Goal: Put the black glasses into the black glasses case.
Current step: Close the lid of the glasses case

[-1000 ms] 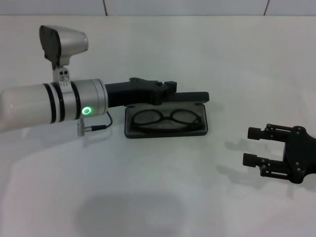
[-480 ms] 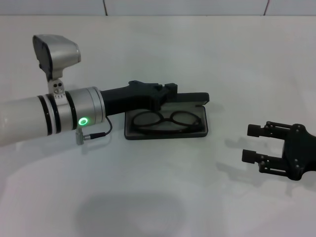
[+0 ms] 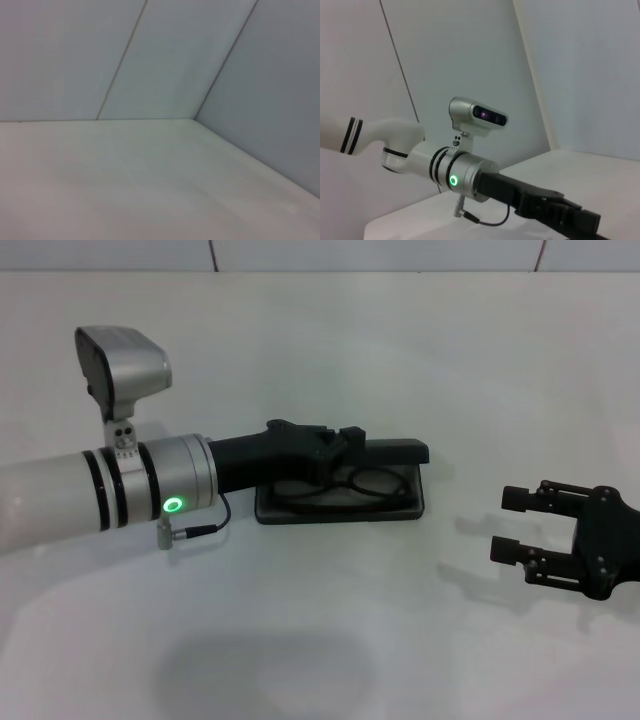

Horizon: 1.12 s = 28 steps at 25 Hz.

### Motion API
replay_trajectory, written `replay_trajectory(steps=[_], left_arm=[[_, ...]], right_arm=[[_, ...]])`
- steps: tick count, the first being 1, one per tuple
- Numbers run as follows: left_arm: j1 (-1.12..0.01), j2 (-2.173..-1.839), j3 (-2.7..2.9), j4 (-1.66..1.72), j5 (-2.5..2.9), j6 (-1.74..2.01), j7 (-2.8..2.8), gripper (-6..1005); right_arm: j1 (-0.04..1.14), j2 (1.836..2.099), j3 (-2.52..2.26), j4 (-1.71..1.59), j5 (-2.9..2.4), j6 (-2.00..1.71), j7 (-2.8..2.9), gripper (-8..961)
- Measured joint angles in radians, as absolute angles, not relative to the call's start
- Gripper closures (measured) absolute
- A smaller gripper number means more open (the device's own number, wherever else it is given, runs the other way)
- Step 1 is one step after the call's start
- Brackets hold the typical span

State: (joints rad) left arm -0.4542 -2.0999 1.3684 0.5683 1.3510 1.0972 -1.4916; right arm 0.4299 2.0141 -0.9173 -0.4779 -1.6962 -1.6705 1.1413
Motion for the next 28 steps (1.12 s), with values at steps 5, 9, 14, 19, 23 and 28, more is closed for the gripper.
replay_trajectory(steps=[5, 9, 14, 19, 23, 28], left_arm=[[-0.447, -2.1, 1.383, 0.568, 1.343, 1.099, -1.484, 950], [-0.444, -2.099, 1.385, 0.568, 1.343, 1.099, -1.482, 949], [-0.442, -2.099, 1.385, 0.568, 1.343, 1.099, -1.477, 948], [-0.438, -2.097, 1.385, 0.566, 1.344, 1.099, -1.473, 947], [-0.437, -2.097, 1.394, 0.566, 1.347, 1.099, -1.473, 946], [-0.437, -2.096, 1.399, 0.566, 1.349, 1.099, -1.473, 945]], right_arm=[[0.436, 2.014, -0.917, -0.476, -1.696, -1.667, 1.142, 291], [0.439, 2.014, -0.917, -0.469, -1.695, -1.658, 1.143, 291], [0.442, 2.014, -0.917, -0.468, -1.687, -1.654, 1.143, 291], [0.445, 2.013, -0.917, -0.468, -1.686, -1.649, 1.143, 291], [0.449, 2.013, -0.917, -0.468, -1.685, -1.645, 1.143, 290], [0.454, 2.013, -0.917, -0.468, -1.684, -1.636, 1.143, 290]])
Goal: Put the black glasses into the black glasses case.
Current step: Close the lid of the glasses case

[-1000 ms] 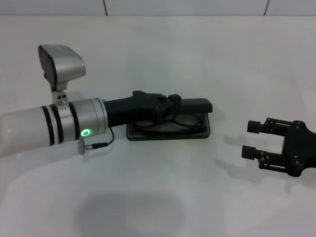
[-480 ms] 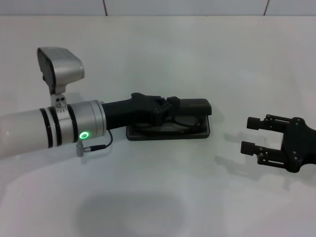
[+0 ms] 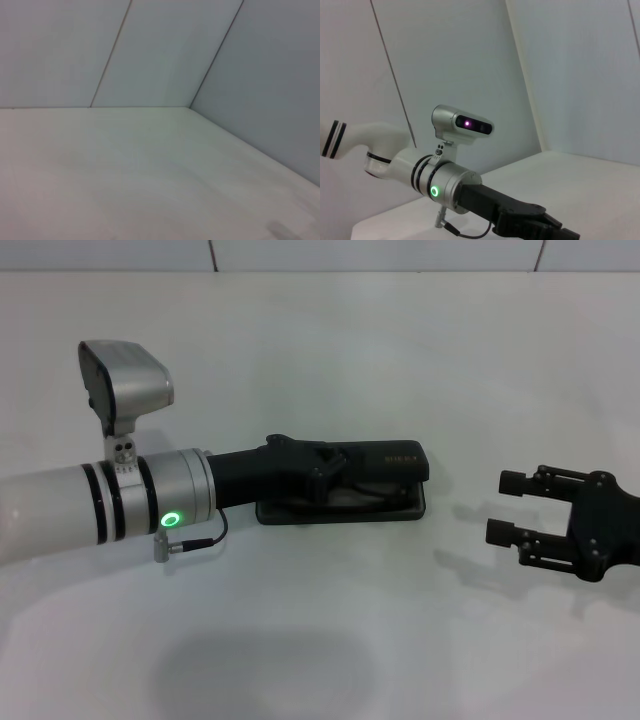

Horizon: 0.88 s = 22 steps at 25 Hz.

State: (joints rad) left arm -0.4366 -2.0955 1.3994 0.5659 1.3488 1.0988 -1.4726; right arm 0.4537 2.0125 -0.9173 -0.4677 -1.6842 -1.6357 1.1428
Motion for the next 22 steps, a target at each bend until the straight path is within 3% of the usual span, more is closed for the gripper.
replay_trajectory(steps=[22], left_arm=[[-0.436, -2.094, 1.422, 0.567, 1.357, 1.111, -1.473, 940]], right_arm=[[0.454, 2.013, -0.917, -0.466, -1.683, -1.634, 1.145, 289]])
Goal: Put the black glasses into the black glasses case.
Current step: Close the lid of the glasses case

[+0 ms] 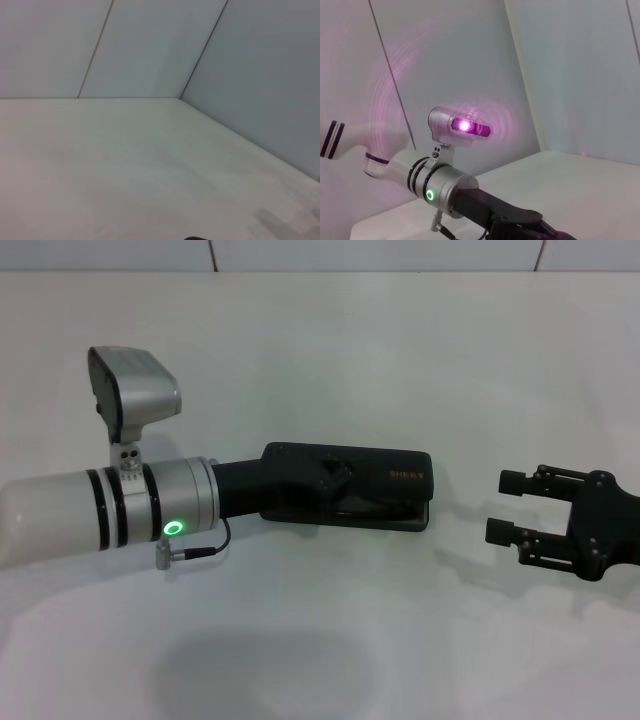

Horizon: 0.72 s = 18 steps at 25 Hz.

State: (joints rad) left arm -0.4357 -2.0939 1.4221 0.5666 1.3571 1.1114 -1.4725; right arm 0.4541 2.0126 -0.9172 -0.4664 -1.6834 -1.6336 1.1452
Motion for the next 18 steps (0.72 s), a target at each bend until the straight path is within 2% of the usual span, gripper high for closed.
replay_trajectory(steps=[18], left_arm=[[-0.435, -2.092, 1.422, 0.566, 1.383, 1.112, -1.471, 935]], right_arm=[[0.467, 2.011, -0.917, -0.466, -1.673, -1.623, 1.153, 288]])
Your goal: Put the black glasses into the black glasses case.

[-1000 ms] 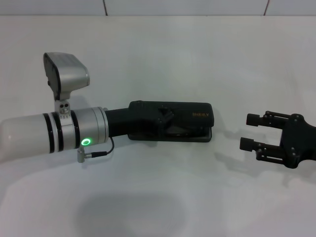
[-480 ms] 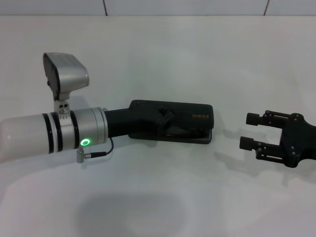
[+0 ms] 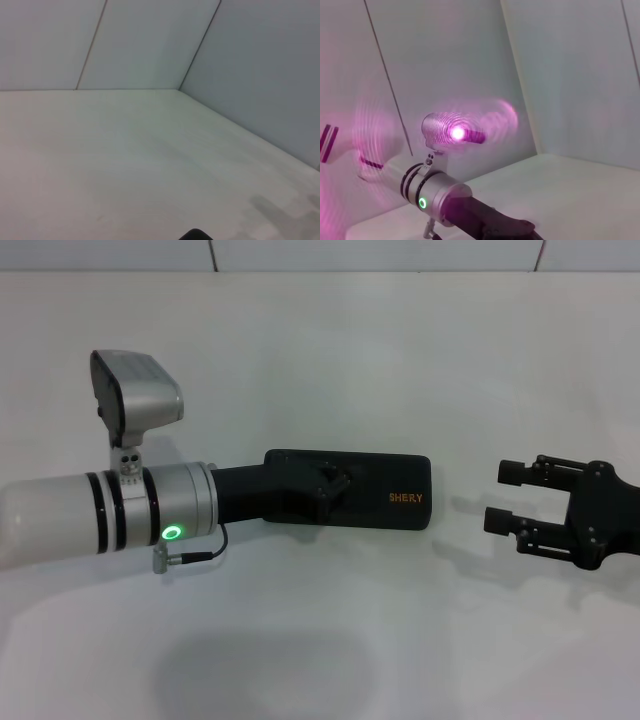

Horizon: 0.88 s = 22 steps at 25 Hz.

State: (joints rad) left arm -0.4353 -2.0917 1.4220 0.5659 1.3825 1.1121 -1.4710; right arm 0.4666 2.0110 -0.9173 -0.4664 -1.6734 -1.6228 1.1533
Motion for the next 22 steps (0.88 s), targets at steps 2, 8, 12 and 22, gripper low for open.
replay_trajectory(steps=[2, 8, 12, 22], left_arm=[[-0.435, -2.091, 1.422, 0.566, 1.383, 1.112, -1.47, 935], [-0.433, -2.09, 1.402, 0.566, 1.37, 1.164, -1.447, 933], [-0.424, -2.081, 1.333, 0.566, 1.37, 1.29, -1.428, 932], [-0.376, -1.999, 1.216, 0.567, 1.377, 1.675, -1.422, 930]], right_arm=[[0.467, 2.011, -0.917, -0.466, -1.673, -1.622, 1.153, 288], [0.468, 2.011, -0.917, -0.466, -1.673, -1.623, 1.154, 287], [0.468, 2.011, -0.917, -0.467, -1.673, -1.631, 1.155, 287], [0.484, 1.982, -0.917, -0.477, -1.672, -1.772, 1.174, 287]])
